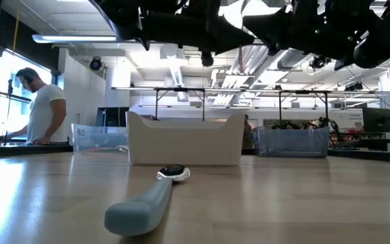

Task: Sort silverware by color (type)
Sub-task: Put the orange spoon into the transparent bin

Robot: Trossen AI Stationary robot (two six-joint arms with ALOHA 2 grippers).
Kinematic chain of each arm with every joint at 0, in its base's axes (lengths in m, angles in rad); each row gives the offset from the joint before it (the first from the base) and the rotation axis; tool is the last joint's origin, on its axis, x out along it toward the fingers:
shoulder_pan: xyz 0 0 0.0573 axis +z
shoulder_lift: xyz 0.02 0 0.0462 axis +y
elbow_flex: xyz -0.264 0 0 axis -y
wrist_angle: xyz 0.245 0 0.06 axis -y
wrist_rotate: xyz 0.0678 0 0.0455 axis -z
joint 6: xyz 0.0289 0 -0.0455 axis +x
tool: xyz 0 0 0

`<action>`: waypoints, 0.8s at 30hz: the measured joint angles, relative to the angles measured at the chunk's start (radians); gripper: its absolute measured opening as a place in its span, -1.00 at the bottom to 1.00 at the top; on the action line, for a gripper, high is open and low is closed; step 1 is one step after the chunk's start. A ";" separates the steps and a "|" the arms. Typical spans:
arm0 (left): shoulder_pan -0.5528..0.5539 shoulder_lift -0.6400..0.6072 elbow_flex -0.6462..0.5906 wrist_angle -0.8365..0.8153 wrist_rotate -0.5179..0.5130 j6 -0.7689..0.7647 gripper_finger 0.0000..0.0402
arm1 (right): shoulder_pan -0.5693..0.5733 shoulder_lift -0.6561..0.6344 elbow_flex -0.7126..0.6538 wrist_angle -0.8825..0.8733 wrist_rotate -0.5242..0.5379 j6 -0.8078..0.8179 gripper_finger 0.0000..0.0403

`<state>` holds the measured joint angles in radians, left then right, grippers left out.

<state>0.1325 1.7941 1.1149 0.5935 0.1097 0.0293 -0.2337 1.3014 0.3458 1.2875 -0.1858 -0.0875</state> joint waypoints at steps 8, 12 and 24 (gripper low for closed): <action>0.004 -0.092 -0.002 -0.308 -0.112 0.053 -0.97 | -0.001 0.000 0.000 0.026 0.069 0.001 -0.39; 0.048 -0.161 0.000 -0.562 -0.206 0.086 -0.98 | -0.002 -0.001 0.000 0.006 0.081 0.000 -0.36; 0.406 -0.446 -0.001 -1.339 -0.341 0.234 -0.98 | -0.001 -0.001 0.000 -0.005 0.076 -0.003 -0.36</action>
<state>0.5382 1.3480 1.1137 -0.7459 -0.2315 0.2632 -0.2344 1.3006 0.3462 1.2830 -0.1100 -0.0902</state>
